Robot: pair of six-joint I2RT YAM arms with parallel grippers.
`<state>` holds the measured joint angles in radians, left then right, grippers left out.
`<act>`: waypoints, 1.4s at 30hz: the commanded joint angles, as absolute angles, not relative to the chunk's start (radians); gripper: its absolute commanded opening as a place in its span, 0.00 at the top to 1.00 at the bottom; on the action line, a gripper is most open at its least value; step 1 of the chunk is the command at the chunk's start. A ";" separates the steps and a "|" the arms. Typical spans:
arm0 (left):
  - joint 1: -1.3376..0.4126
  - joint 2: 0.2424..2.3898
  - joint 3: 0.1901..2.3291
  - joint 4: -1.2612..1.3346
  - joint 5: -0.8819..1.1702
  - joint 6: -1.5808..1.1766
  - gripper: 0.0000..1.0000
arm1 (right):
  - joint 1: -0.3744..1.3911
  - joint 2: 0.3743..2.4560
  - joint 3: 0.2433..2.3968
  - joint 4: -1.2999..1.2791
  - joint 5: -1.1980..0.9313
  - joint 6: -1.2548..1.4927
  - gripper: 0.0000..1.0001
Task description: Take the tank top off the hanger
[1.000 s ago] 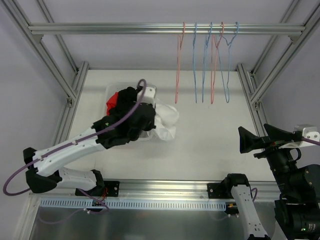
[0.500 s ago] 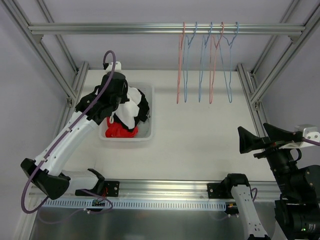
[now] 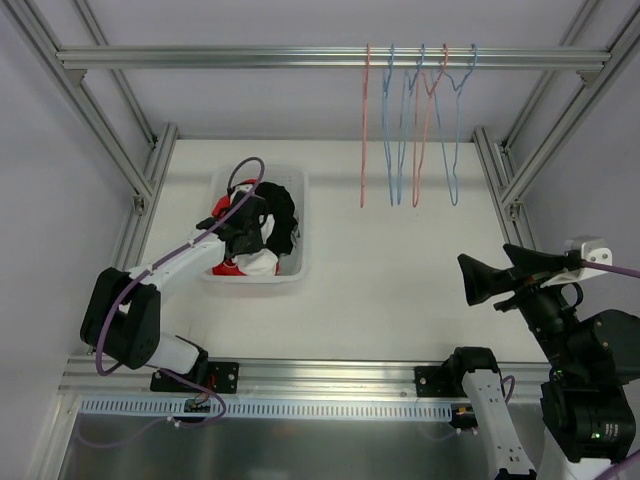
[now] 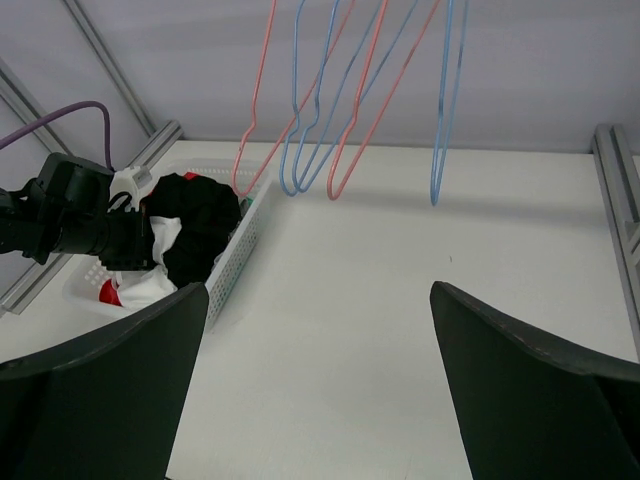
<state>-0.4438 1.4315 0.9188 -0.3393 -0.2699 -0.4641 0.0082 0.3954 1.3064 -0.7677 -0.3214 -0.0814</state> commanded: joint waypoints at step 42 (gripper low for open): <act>-0.443 0.413 1.028 -0.939 -0.485 -0.282 0.01 | 0.184 0.313 1.127 -1.109 0.149 -0.216 0.01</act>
<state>-0.4438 0.4255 1.0531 -0.8948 -0.4591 -0.3370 0.1665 0.3435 1.0988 -1.1019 0.0795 -0.1772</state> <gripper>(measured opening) 0.985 0.993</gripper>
